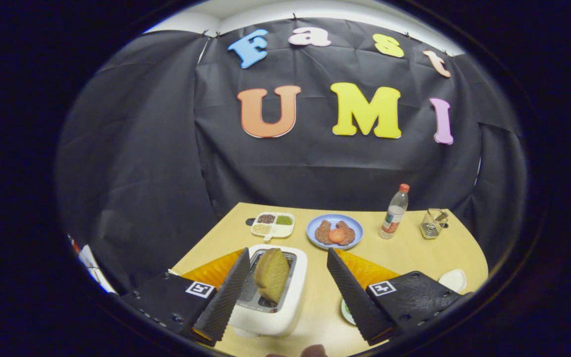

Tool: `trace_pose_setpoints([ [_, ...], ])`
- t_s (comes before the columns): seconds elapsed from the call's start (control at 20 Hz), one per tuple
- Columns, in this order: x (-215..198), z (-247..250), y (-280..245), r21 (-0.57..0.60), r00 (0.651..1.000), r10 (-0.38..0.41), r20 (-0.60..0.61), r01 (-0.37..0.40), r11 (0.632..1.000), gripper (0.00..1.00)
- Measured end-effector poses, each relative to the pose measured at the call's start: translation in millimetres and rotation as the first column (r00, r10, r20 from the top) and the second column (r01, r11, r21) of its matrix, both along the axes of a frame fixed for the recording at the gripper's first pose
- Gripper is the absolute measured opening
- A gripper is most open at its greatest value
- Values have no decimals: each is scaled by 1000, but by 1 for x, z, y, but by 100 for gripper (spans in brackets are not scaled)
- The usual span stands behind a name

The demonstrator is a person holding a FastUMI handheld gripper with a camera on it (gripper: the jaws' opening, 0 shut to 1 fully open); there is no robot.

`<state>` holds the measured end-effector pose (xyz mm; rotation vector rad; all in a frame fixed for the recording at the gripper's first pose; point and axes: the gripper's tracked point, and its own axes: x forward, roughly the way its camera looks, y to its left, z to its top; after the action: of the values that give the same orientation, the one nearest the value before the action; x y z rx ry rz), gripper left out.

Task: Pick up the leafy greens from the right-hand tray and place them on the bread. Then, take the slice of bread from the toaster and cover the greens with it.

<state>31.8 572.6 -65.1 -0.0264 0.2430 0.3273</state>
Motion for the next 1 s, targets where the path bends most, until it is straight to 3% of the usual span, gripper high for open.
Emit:
trace_pose_setpoints([
  [0.4,37,-44,35,-44,995,-82,-59,79,996,94],
  [0.65,55,-66,39,-87,989,-106,-100,97,991,82],
  [0.8,61,-70,35,-108,986,-129,-110,117,987,47],
  [0.95,60,-78,25,-127,976,-159,-150,140,982,18],
  [1.0,58,-74,27,-117,979,-131,-158,114,987,16],
])
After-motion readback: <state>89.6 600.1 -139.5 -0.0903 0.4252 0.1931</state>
